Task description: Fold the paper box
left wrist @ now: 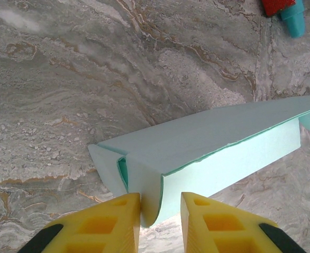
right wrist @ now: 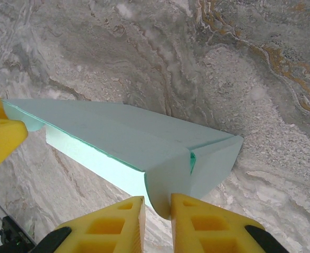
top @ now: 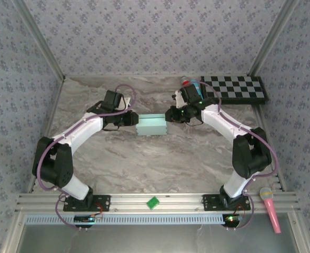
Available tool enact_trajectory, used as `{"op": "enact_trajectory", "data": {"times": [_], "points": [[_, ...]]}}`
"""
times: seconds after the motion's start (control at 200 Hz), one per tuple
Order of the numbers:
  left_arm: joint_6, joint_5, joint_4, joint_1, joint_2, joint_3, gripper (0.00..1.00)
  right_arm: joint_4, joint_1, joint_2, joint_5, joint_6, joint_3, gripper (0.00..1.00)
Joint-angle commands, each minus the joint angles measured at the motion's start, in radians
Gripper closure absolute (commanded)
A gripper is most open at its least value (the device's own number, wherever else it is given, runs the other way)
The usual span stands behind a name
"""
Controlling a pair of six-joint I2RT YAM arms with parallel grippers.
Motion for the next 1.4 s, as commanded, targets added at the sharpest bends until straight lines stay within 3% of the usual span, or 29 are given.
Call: {"op": "enact_trajectory", "data": {"times": [0.0, 0.51, 0.815, 1.089, 1.394], "points": [[-0.003, 0.041, 0.029, -0.010, 0.012, 0.000, 0.73, 0.014, 0.000, 0.023, -0.032, 0.020, -0.002, 0.78], [-0.013, 0.045, 0.044, -0.018, 0.023, -0.001, 0.73, 0.122, -0.005, 0.024, -0.066, 0.124, -0.038, 0.79], [-0.005, 0.031, 0.034, -0.019, 0.023, -0.003, 0.74, 0.058, -0.006, 0.022, -0.001, 0.078, -0.036, 0.80], [0.005, 0.014, 0.022, -0.021, 0.016, -0.017, 0.74, 0.029, -0.005, 0.026, 0.026, 0.055, -0.043, 0.89], [0.013, -0.009, 0.008, -0.026, 0.012, -0.042, 0.77, 0.014, -0.004, 0.035, 0.049, 0.043, -0.056, 0.92]]}}
